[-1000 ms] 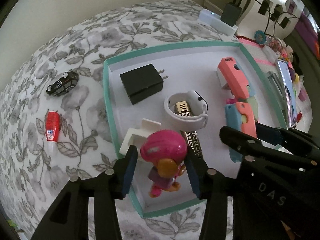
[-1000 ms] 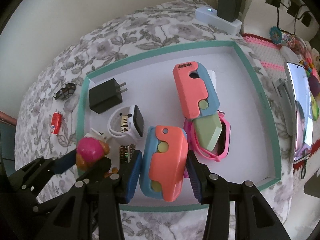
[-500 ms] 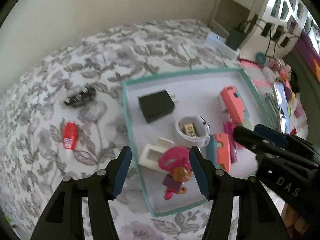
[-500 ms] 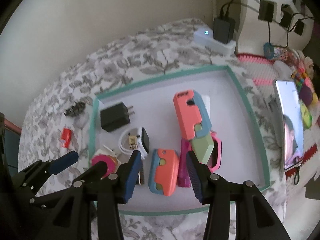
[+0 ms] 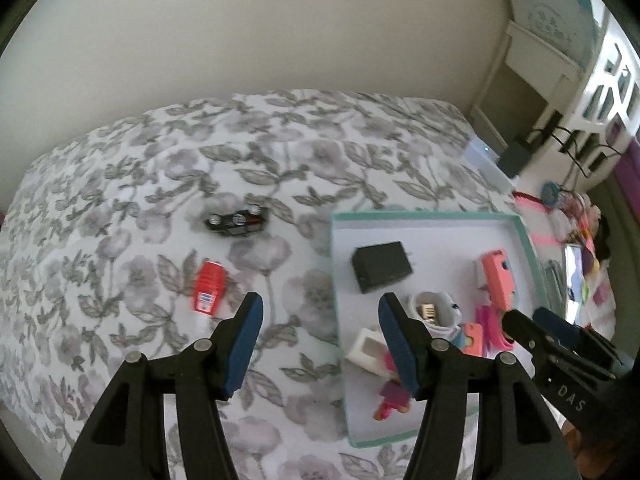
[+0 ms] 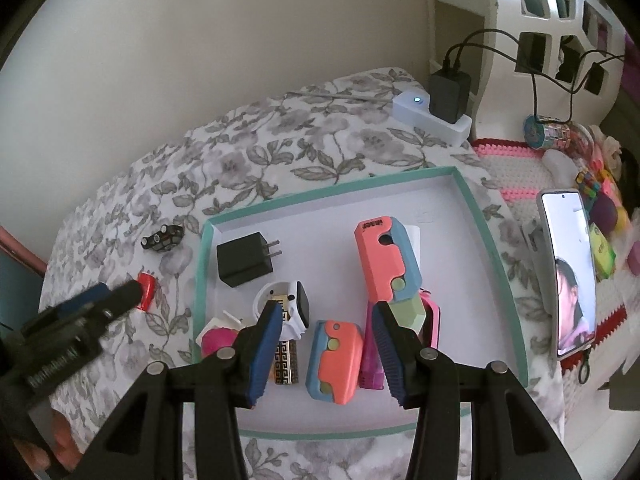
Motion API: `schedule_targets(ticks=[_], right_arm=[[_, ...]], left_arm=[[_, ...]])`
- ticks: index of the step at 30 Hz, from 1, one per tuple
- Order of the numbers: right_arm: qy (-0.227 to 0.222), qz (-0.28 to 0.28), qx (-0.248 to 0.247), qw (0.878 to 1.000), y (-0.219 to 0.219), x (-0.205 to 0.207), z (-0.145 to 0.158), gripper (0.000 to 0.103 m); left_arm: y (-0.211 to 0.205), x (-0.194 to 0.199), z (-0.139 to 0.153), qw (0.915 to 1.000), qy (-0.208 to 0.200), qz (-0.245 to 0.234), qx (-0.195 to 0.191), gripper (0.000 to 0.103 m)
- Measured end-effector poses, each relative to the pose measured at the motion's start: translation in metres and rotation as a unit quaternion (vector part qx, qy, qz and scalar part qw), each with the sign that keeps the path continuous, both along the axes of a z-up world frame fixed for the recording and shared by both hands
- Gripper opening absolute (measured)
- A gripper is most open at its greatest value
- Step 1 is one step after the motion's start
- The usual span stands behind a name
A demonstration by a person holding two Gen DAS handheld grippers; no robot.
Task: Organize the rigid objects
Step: 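Lower the figure and case into the tray and open both tools, then withdraw both tools from the tray toward the glue stick and toy car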
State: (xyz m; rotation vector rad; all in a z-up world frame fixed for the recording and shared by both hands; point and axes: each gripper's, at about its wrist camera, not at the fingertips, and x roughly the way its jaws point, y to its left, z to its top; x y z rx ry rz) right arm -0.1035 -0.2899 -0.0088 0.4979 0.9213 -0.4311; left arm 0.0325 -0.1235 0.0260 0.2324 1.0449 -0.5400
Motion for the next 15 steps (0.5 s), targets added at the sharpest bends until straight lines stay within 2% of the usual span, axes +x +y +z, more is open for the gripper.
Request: schedule_targets(ticks=[1,3,7,9,12,15], right_arm=[[0.002,0.0,-0.003,1.0,0.001,0.001,-0.001,0.06],[0.004,0.003,-0.007,1.0,0.002,0.003,-0.002,0.062],[0.001,0.01,-0.019,1.0,0.007,0.008,-0.004,0.07],[0.0,0.015,-0.021,1.0,0.009,0.011,-0.006,0.071],[0.002,0.022,-0.023,0.999,0.013,0.015,-0.01,0.079],[0.005,0.027,-0.033,0.999,0.016,0.018,-0.012,0.088]], left_arm=[[0.003,0.002,0.0,1.0,-0.003,0.006,0.002,0.062],[0.007,0.006,0.001,0.9999,-0.006,0.016,0.004,0.063],[0.018,0.014,0.0,0.9993,-0.008,0.035,0.001,0.077],[0.022,0.017,0.001,0.9989,-0.016,0.043,0.003,0.077],[0.029,0.022,-0.001,0.9981,-0.024,0.056,0.011,0.083],[0.035,0.027,-0.004,0.9974,-0.023,0.067,0.012,0.084]])
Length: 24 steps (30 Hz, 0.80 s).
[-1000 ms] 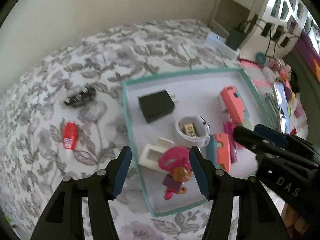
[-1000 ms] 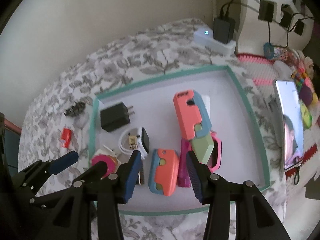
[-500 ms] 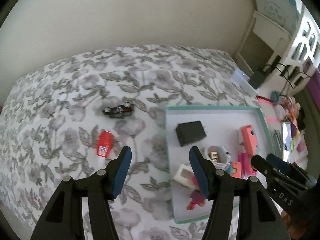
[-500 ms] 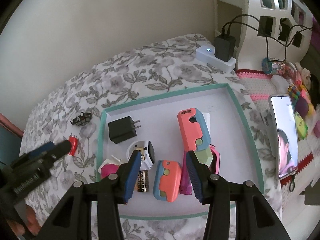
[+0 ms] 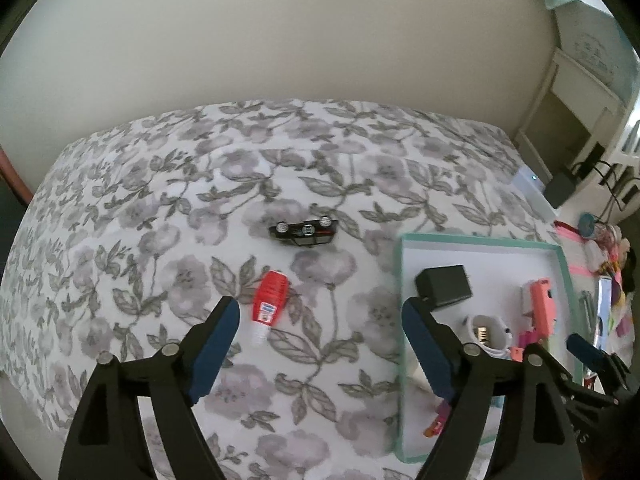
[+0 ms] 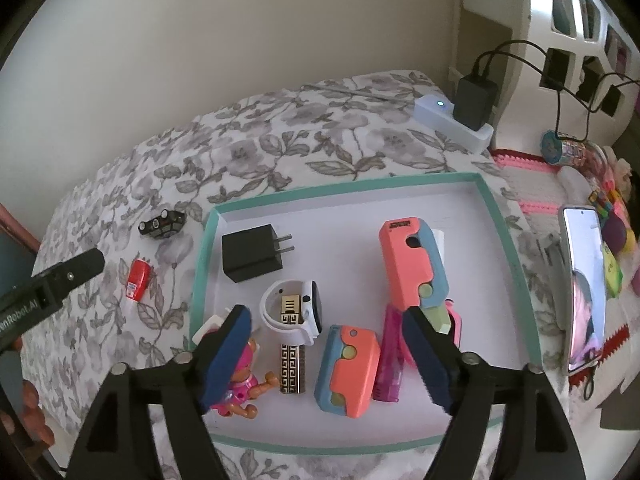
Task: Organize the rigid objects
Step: 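Withdraw both tools from the tray toward the glue stick and toy car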
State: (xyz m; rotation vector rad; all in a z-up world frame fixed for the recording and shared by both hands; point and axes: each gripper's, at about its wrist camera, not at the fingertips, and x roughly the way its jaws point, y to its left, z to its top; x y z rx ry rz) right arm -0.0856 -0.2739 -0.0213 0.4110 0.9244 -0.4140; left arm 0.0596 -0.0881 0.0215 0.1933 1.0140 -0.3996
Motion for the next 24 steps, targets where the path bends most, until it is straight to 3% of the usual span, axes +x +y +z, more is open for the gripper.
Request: schedule_targets(ticks=[3,8,20,24], right_arm=[[0.002,0.006,-0.009,1.0,0.003,0.003,-0.002,0.09],[0.003,0.013,-0.02,1.0,0.009,0.007,-0.004,0.103],[-0.012,0.021,-0.042,0.999,0.024,0.02,-0.007,0.103],[-0.017,0.028,-0.042,0.999,0.029,0.03,-0.004,0.103]], left_arm=[[0.006,0.005,-0.004,1.0,0.003,0.008,-0.001,0.085],[0.02,0.016,-0.01,0.9996,0.012,0.024,-0.007,0.09],[0.071,0.046,-0.016,0.9947,0.008,0.087,-0.054,0.092],[0.089,0.061,-0.023,0.9908,0.031,0.109,-0.075,0.092]])
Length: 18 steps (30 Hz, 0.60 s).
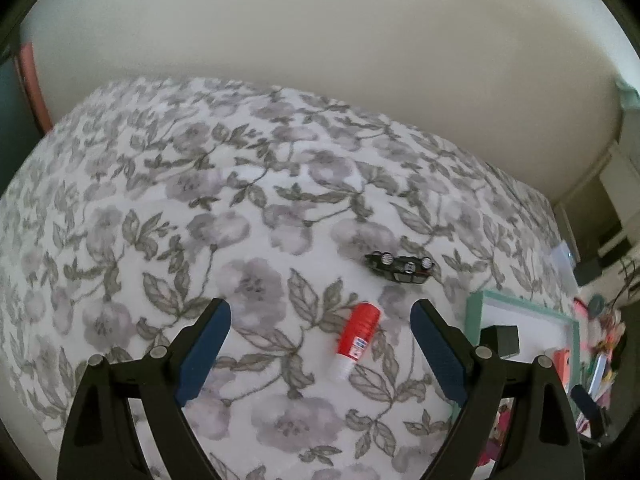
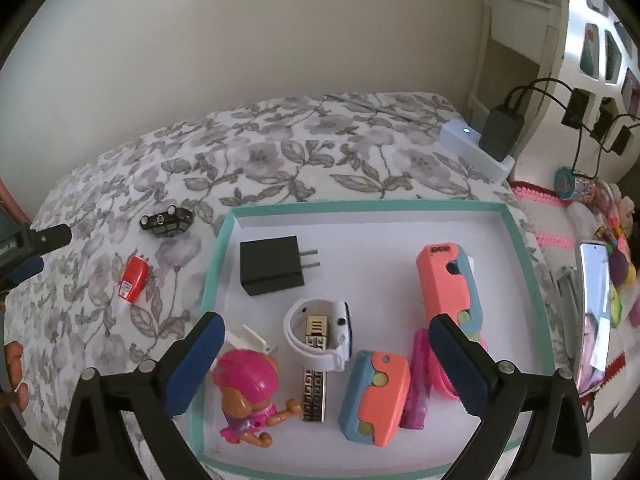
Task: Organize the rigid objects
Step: 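Withdraw both tools from the tray toward the glue stick and toy car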
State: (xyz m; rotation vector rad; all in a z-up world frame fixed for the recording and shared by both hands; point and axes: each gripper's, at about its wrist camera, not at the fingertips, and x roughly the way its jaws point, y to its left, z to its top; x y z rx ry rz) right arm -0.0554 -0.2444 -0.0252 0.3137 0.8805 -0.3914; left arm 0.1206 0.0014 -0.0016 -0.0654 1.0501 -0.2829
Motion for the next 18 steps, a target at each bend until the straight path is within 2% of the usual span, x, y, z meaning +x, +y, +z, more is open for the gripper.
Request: schedule_targets(ticks=[5,9,18], right_arm=[[-0.013,0.035,-0.019,0.999,0.018,0.022,0.01,0.103],[-0.008,0.056,-0.002,0.998,0.027,0.046,0.006,0.103],[0.006,0.053,0.012,0.998,0.03,0.073,-0.006,0.103]], left_arm=[[0.005,0.014,-0.011,0.9997,0.025,0.0,0.006,0.092],[-0.001,0.022,-0.021,0.9988,0.043,-0.014,0.016,0.092],[-0.017,0.03,-0.051,0.9955,0.077,-0.042,0.037,0.091]])
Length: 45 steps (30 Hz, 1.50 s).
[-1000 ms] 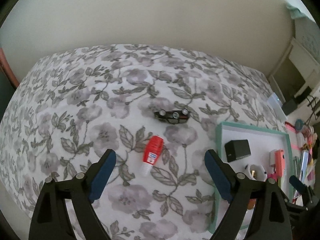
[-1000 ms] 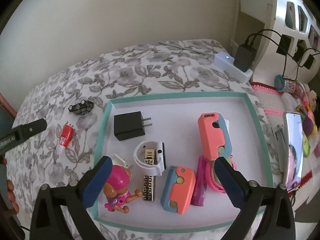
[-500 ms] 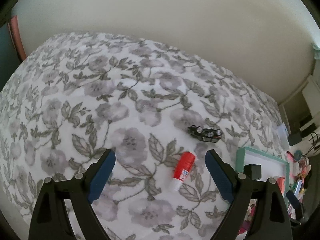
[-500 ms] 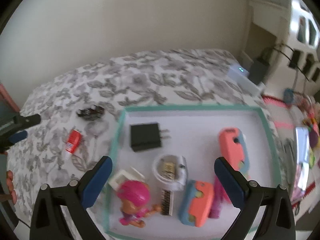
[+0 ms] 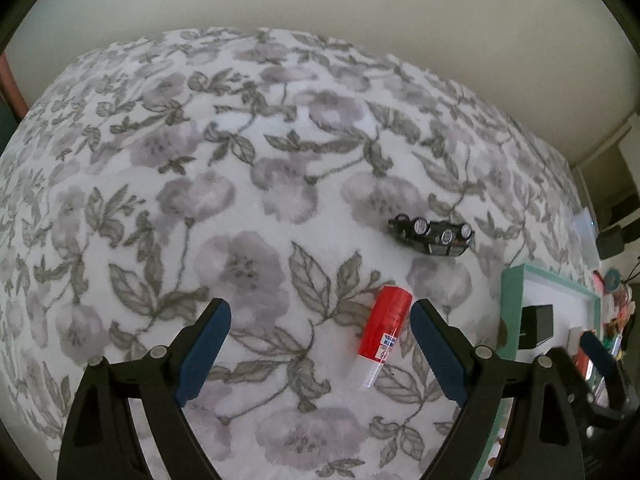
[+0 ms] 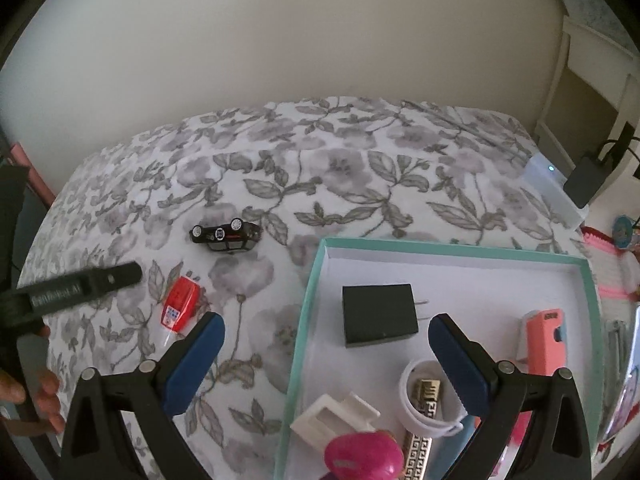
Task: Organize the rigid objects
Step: 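Withdraw both tools from the tray toward the glue stick and toy car, then grasp the red glue stick with the left tool while the right tool grasps the black toy car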
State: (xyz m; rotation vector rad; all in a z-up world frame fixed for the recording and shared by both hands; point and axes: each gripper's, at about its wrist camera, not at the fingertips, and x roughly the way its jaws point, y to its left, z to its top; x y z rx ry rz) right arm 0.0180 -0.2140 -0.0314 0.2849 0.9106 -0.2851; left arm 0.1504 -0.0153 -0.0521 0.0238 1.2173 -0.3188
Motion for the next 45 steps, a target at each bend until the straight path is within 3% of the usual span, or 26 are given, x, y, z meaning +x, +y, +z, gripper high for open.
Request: schedule_targets(ticks=[12,15,18,23,25,32,39,45], right_arm=[[-0.005,-0.013,0.014,1.0,-0.013,0.02,0.0,0.103],[-0.008,-0.016,0.017,1.0,-0.017,0.023,0.0,0.103],[-0.008,-0.019,0.023,1.0,-0.02,0.025,-0.002,0.103],[-0.008,-0.023,0.032,0.999,-0.025,0.028,-0.004,0.103],[-0.01,-0.022,0.034,0.999,-0.025,0.029,-0.004,0.103],[-0.011,-0.02,0.038,0.999,-0.027,0.035,-0.006,0.103],[-0.01,-0.008,0.039,0.999,-0.022,0.047,-0.007,0.103],[-0.005,0.016,0.035,0.999,-0.007,0.071,-0.009,0.103]], left_arm=[[-0.025,0.0,-0.016,0.9989,0.012,-0.043,0.013,0.09],[-0.032,-0.001,-0.02,0.9982,0.015,-0.055,0.019,0.08],[-0.038,-0.002,-0.023,0.9977,0.018,-0.061,0.023,0.078],[-0.051,-0.006,-0.027,0.996,0.023,-0.08,0.03,0.068],[-0.054,-0.007,-0.029,0.9957,0.025,-0.083,0.033,0.054],[-0.059,-0.004,-0.035,0.9949,0.027,-0.09,0.037,0.029],[-0.053,0.009,-0.034,0.9973,0.019,-0.065,0.026,0.029],[-0.017,0.027,-0.03,0.9998,0.012,-0.003,0.017,0.028]])
